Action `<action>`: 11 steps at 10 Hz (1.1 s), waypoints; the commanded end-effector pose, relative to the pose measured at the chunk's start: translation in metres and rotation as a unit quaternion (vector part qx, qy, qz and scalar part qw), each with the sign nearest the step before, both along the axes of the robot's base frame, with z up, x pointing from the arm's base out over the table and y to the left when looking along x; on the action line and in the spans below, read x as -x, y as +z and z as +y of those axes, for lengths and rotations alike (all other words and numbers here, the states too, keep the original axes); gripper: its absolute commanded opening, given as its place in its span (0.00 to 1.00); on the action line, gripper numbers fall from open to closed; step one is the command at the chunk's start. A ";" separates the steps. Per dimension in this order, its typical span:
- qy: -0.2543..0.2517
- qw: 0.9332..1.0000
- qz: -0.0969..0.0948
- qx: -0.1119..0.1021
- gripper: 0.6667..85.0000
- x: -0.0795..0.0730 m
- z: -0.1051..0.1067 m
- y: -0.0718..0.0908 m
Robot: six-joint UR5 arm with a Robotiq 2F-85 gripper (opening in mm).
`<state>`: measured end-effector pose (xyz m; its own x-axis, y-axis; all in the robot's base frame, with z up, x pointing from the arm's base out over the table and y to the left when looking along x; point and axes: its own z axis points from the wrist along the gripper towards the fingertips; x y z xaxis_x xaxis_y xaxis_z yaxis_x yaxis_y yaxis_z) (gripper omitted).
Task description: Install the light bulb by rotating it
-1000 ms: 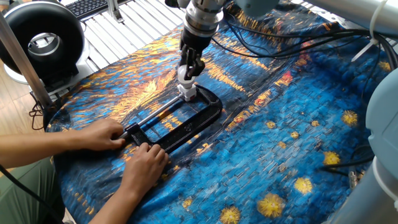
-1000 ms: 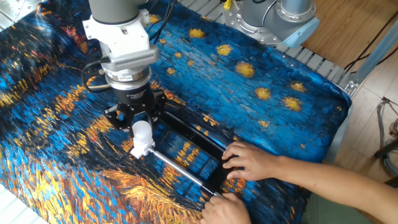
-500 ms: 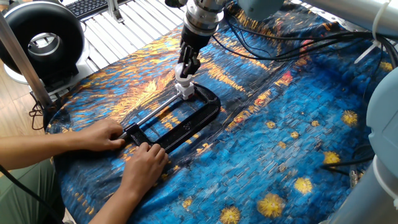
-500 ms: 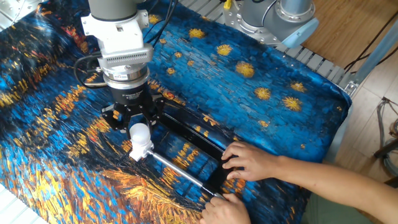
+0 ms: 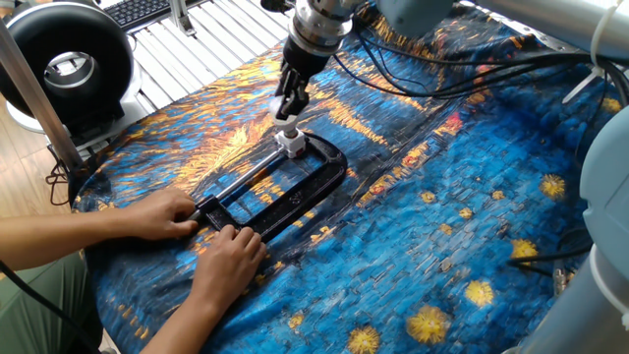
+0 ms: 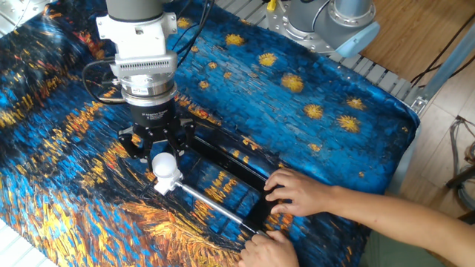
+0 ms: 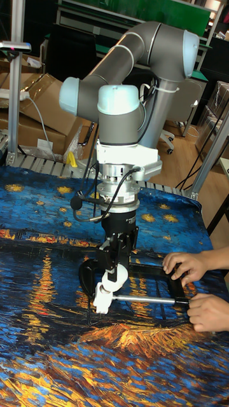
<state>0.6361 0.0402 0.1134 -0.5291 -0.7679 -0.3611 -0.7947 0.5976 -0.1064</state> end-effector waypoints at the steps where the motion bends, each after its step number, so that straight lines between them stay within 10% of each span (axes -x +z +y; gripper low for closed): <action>1: -0.012 1.000 0.007 -0.005 0.00 0.002 -0.001 0.000; 3: -0.023 0.998 0.025 0.051 0.00 0.010 -0.025 -0.004; 11: -0.117 0.983 0.061 0.128 0.00 0.029 -0.040 -0.006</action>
<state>0.6116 0.0035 0.1057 -0.6836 -0.7177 -0.1326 -0.6991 0.6961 -0.1634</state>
